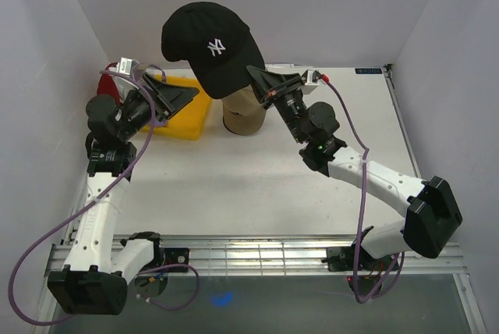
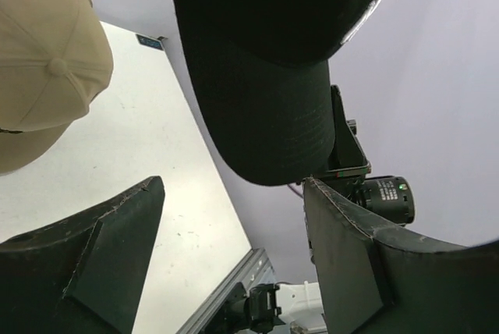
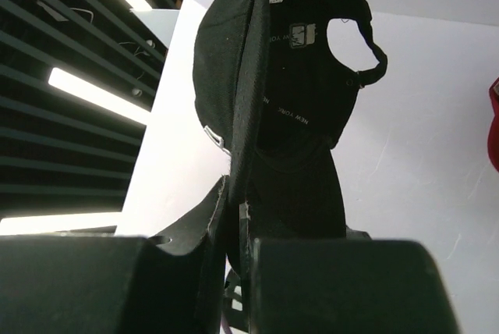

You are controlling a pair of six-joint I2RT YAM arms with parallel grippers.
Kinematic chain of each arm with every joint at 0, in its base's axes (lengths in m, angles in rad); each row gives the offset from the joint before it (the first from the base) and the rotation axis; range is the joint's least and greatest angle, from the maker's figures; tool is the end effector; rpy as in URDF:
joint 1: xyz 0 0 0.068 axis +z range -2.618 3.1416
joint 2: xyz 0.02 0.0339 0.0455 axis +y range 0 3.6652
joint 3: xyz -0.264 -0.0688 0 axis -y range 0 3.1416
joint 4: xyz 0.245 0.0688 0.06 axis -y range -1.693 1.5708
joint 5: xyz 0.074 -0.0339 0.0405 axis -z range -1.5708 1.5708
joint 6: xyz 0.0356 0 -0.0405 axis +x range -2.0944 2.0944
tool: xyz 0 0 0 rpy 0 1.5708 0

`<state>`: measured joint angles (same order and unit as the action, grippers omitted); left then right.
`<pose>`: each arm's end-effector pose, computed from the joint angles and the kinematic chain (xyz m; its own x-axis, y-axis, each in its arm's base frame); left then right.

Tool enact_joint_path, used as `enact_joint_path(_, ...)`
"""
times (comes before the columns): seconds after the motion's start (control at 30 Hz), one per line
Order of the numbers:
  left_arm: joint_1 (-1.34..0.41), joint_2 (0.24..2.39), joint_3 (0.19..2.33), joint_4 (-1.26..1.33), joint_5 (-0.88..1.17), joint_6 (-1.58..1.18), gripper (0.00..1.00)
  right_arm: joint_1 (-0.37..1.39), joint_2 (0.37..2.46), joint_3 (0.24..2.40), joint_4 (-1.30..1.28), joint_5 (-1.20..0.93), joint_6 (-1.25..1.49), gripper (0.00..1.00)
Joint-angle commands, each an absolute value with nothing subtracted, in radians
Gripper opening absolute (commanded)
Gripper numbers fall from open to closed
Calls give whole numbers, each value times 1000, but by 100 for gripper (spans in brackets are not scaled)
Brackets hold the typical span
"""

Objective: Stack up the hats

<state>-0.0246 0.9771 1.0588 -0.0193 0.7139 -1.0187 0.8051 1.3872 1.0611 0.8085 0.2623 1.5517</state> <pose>0.2117 -0.0285 0.4184 -0.5394 -0.6304 -0.5582 0.4055 0.3865 -0.8284 0.2278 0.2237 0.4017 -0.5308 0.8412 0.1034 -0.3317 -0.3184 0.8880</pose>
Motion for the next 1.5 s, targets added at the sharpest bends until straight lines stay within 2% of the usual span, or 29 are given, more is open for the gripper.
enact_joint_path(0.0, -29, 968, 1016, 147, 742, -1091, 83, 816, 1387, 1051, 943, 298, 1629, 8)
enact_joint_path(0.27, -84, 1005, 1003, 333, 707, -1132, 83, 873, 1416, 1048, 962, 313, 1669, 8)
enact_joint_path(0.47, -178, 1066, 1045, 353, 680, -1114, 79, 888, 1436, 1032, 1002, 318, 1706, 8)
enact_joint_path(0.57, -178, 1066, 1051, 359, 672, -1130, 65, 893, 1424, 1014, 997, 325, 1697, 8)
enact_joint_path(0.6, -178, 1068, 1055, 359, 673, -1135, 52, 891, 1413, 1006, 991, 328, 1692, 8)
enact_joint_path(0.7, -178, 1080, 1081, 362, 680, -1155, 32, 891, 1394, 974, 988, 327, 1663, 8)
enact_joint_path(0.73, -178, 1083, 1094, 362, 683, -1161, 20, 891, 1390, 970, 976, 316, 1652, 8)
enact_joint_path(0.8, -178, 1097, 1112, 362, 695, -1172, 11, 891, 1372, 951, 962, 305, 1609, 8)
enact_joint_path(0.83, -178, 1103, 1121, 362, 709, -1175, 1, 891, 1365, 947, 945, 287, 1595, 8)
enact_joint_path(0.87, -178, 1109, 1135, 362, 715, -1180, 0, 891, 1355, 942, 902, 275, 1551, 9)
enact_joint_path(0.9, -178, 1115, 1140, 362, 719, -1184, 0, 893, 1330, 937, 875, 269, 1516, 13)
enact_joint_path(0.93, -178, 1117, 1144, 362, 726, -1183, 0, 891, 1315, 943, 823, 255, 1485, 26)
enact_joint_path(1.0, -176, 1121, 1155, 356, 753, -1180, 0, 891, 1272, 983, 590, 242, 1390, 40)
enact_joint_path(1.03, -167, 1126, 1164, 295, 770, -1163, 0, 888, 1258, 986, 522, 241, 1369, 53)
enact_joint_path(1.1, -155, 1134, 1178, 253, 797, -1166, 0, 870, 1209, 991, 353, 247, 1268, 62)
enact_joint_path(1.13, -138, 1140, 1175, 250, 819, -1175, 0, 861, 1197, 999, 278, 256, 1243, 70)
enact_joint_path(1.3, -114, 1180, 1201, 252, 926, -1183, 0, 770, 1077, 960, 68, 268, 1088, 75)
enact_joint_path(1.4, -112, 1212, 1230, 264, 981, -1192, 0, 718, 1049, 1012, -13, 278, 961, 78)
enact_joint_path(1.47, -107, 1239, 1244, 270, 1005, -1204, 0, 677, 1080, 1119, -86, 275, 858, 79)
